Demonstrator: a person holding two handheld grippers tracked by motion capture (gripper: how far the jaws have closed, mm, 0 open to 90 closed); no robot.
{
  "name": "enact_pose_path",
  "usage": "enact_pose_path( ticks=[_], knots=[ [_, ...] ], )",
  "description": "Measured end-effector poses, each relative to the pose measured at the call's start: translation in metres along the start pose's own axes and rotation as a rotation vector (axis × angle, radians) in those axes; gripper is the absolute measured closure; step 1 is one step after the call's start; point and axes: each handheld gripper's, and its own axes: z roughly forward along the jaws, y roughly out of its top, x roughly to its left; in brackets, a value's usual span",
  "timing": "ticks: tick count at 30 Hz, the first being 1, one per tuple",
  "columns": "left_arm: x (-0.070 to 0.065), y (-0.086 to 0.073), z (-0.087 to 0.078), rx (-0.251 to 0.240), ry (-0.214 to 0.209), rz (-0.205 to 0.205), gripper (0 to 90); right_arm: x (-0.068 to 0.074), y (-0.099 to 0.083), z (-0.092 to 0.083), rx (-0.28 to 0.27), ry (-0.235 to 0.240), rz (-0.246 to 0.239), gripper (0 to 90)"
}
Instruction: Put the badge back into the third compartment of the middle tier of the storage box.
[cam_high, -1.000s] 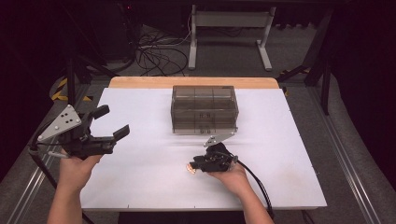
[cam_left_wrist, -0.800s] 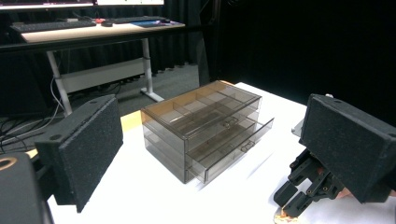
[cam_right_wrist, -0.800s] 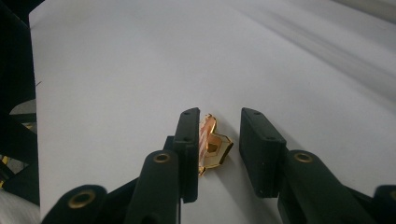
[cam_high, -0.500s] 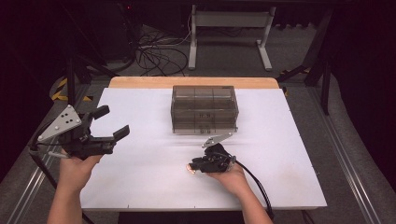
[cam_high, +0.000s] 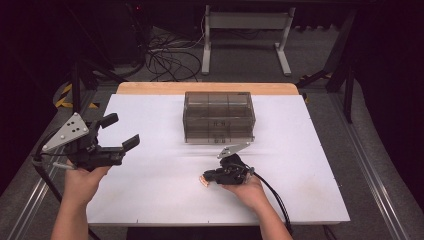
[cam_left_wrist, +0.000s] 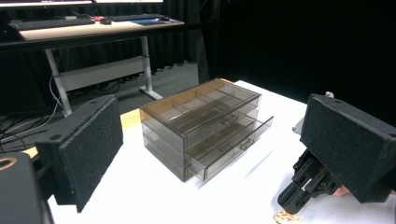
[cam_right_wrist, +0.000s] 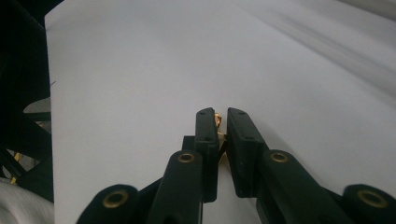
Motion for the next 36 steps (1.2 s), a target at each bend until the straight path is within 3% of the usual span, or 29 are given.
enact_pose_path(
  ticks=[14,36],
  knots=[
    [0.000,0.000,-0.001,-0.002,-0.001,0.002,6.4,0.005,0.002,-0.004,-0.033,0.015,-0.034,88.5],
    [-0.001,0.000,0.001,0.006,-0.004,0.003,6.4,0.006,0.007,-0.020,-0.132,-0.035,-0.064,88.6]
  ],
)
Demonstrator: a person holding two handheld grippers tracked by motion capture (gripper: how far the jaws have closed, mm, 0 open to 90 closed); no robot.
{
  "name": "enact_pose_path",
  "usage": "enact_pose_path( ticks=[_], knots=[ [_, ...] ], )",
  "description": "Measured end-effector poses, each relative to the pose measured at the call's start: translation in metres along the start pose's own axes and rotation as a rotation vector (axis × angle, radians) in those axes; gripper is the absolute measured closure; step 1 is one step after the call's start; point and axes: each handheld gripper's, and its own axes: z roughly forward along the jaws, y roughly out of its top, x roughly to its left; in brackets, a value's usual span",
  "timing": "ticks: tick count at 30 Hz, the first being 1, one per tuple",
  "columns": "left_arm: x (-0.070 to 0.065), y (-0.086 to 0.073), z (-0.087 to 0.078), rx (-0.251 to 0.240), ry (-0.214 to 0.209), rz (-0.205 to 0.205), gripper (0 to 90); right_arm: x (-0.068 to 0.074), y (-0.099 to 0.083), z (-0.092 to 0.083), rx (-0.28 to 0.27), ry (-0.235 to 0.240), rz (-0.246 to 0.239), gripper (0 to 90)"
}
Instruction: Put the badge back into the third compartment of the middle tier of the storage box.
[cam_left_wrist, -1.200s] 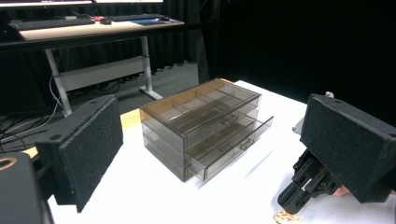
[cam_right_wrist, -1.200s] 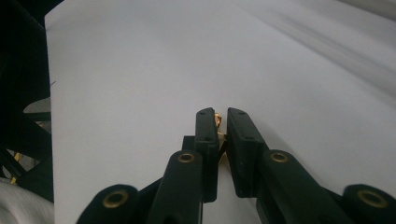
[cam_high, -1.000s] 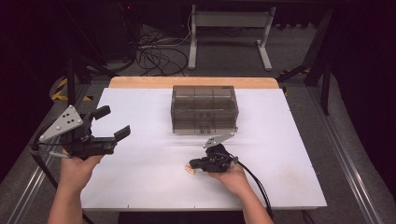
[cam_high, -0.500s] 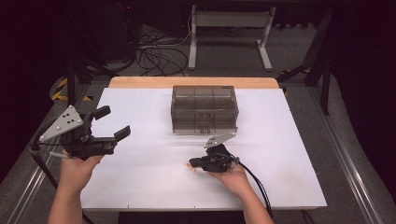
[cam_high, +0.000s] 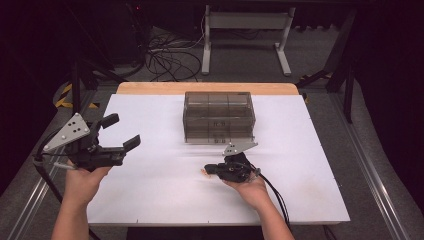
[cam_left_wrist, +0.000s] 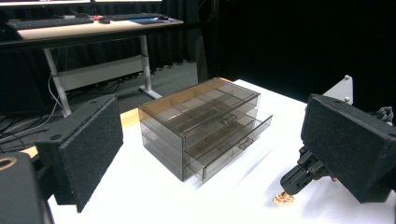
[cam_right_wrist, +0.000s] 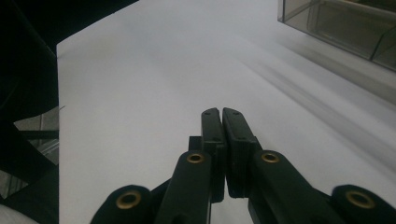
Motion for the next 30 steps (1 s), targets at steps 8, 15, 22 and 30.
enact_pose_path(
  ticks=[8,15,22,30],
  knots=[
    [0.000,0.000,0.001,-0.001,0.001,0.001,6.4,-0.001,0.004,-0.007,-0.033,-0.020,-0.008,88.7],
    [-0.001,0.000,0.001,0.000,0.001,0.001,6.4,-0.002,0.007,-0.013,-0.059,-0.043,-0.013,88.6],
    [-0.001,0.000,0.001,0.003,0.001,0.000,6.4,-0.003,0.012,-0.019,-0.083,-0.067,-0.022,88.6],
    [-0.001,-0.001,0.002,0.001,0.000,0.002,6.4,-0.006,0.015,-0.027,-0.115,-0.103,-0.023,88.6]
  ],
)
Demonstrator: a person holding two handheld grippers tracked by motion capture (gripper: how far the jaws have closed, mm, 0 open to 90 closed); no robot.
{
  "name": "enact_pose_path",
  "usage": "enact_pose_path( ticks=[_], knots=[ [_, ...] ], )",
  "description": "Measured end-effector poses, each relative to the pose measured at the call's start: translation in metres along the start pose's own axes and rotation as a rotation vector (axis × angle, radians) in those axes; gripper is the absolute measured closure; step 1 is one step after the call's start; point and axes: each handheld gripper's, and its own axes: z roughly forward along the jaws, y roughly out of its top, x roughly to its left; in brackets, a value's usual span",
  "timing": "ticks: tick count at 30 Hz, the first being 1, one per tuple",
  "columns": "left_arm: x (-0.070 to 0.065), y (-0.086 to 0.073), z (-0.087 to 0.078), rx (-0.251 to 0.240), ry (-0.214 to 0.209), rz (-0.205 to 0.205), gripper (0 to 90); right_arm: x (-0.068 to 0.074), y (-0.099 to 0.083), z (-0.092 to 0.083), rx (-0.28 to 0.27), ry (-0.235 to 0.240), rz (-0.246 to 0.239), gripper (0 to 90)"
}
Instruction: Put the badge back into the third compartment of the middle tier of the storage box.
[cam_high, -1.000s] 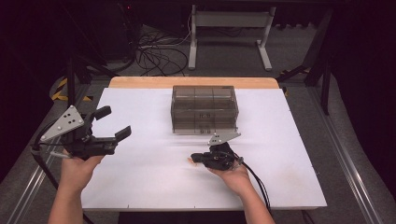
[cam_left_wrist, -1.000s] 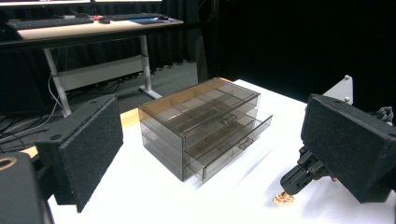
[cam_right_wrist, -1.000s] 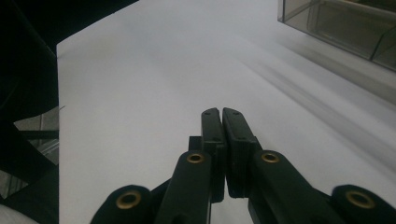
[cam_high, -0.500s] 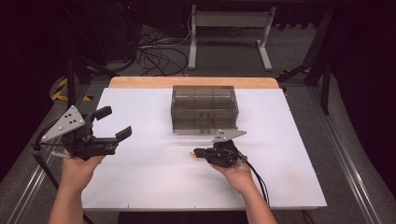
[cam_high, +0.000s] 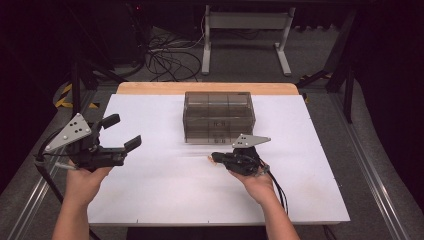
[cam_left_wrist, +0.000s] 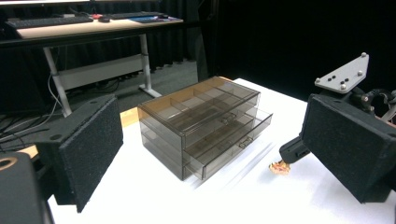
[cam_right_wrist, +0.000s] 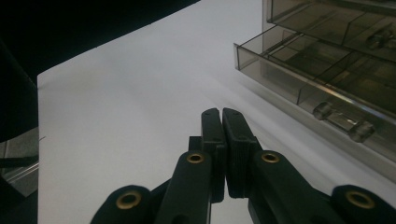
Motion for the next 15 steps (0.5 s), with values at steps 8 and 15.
enact_pose_path(
  ticks=[8,15],
  knots=[
    [0.000,0.000,0.001,0.002,-0.001,0.000,6.4,-0.004,0.007,-0.006,-0.031,-0.034,-0.008,88.6],
    [-0.001,-0.001,0.002,0.005,0.001,-0.001,6.4,-0.007,0.011,-0.009,-0.049,-0.060,-0.014,88.6]
  ],
)
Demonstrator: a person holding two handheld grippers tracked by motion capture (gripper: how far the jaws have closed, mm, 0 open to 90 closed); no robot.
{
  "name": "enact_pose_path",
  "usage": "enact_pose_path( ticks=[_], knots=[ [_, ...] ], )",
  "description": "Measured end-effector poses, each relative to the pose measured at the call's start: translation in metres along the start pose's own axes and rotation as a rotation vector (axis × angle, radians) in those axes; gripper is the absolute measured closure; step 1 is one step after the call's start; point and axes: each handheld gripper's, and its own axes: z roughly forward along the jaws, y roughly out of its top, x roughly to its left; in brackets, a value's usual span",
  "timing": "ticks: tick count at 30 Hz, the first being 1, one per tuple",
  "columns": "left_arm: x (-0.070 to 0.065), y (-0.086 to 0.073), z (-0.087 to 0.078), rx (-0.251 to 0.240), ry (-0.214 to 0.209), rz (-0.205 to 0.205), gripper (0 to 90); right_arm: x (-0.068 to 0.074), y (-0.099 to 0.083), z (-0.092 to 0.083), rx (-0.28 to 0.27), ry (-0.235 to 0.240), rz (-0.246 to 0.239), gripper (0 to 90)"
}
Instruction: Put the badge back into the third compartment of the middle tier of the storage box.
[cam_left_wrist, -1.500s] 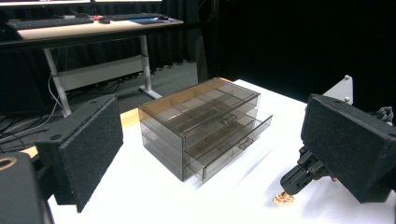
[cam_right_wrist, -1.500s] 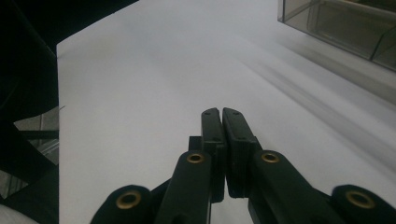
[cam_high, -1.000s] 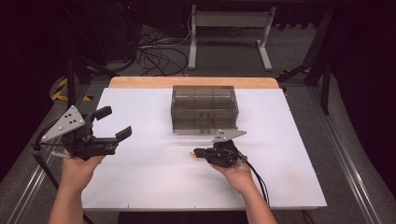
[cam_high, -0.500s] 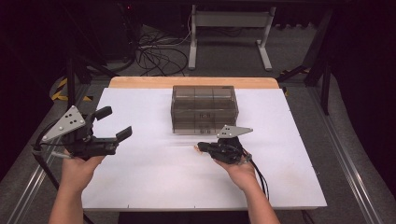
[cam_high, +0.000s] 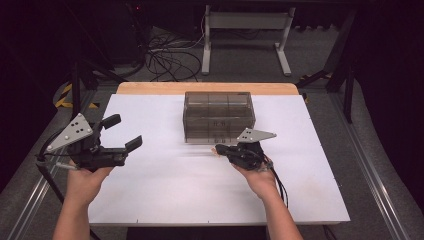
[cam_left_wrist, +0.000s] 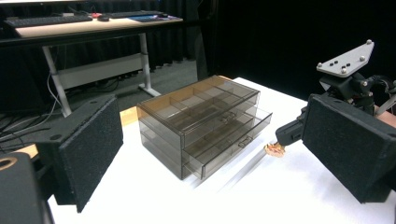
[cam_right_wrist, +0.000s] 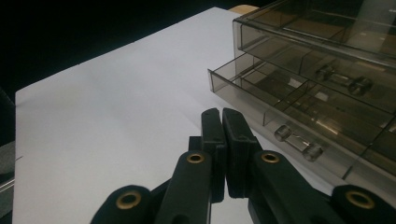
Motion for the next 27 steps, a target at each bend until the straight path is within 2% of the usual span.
enact_pose_path(
  ticks=[14,27],
  knots=[
    [0.000,-0.001,0.001,0.008,0.000,0.003,6.4,-0.013,0.006,-0.008,-0.047,-0.052,0.011,88.7],
    [0.000,-0.002,0.002,0.006,0.001,0.003,6.4,-0.028,0.007,-0.012,-0.088,-0.126,0.031,88.7]
  ],
)
